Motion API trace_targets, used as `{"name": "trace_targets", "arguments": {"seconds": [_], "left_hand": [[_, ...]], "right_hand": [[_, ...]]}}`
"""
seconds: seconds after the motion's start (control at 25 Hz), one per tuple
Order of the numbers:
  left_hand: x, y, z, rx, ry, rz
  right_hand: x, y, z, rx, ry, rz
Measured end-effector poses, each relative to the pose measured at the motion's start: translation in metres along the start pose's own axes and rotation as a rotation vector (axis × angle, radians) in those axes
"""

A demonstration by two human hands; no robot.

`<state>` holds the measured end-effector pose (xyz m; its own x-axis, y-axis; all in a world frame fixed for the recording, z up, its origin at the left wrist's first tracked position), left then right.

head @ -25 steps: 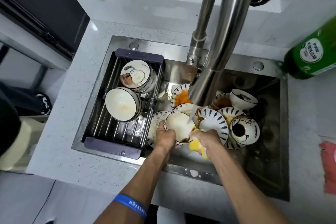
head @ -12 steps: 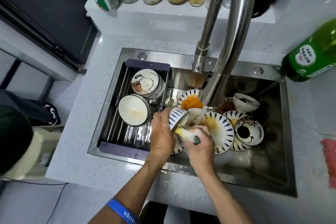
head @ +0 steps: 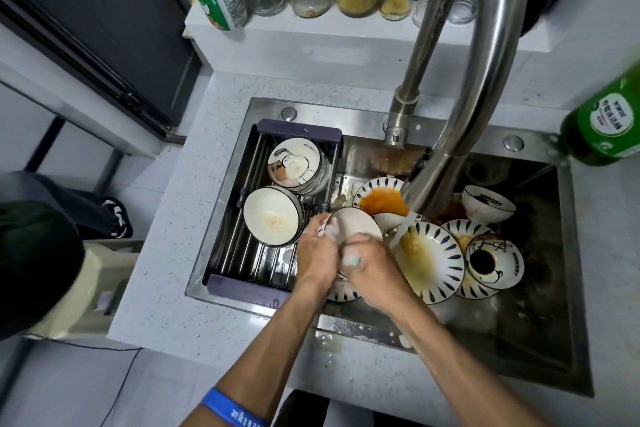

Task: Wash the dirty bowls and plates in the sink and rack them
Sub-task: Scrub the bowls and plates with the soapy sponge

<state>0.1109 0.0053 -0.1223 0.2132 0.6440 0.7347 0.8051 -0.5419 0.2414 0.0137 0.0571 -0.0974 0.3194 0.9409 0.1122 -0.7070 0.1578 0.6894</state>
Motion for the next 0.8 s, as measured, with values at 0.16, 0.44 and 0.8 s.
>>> {"name": "trace_targets", "arguments": {"seconds": [0.16,0.44,0.8], "left_hand": [[-0.001,0.005,-0.01,0.042,-0.029,-0.006],[-0.008,0.012,-0.003,-0.041,0.049,0.124],[-0.001,0.016,-0.022,-0.11,-0.111,0.034]], "right_hand": [[-0.008,0.006,0.009,0.111,0.031,-0.058],[0.035,-0.029,0.037,0.135,0.346,0.235],[0.028,-0.013,0.03,0.09,0.3,0.001]]}}
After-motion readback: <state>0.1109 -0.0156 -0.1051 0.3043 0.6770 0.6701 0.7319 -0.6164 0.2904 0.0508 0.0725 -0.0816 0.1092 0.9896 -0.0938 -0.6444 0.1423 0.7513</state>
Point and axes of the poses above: each hand's wrist, its own x-axis away from the middle knuckle, its own y-axis out of the back of the hand, z = x × y, the point moved 10 cm from there along -x, towards the middle knuckle, and after that the axes turned 7 degrees about y, right-handed, at the moved point
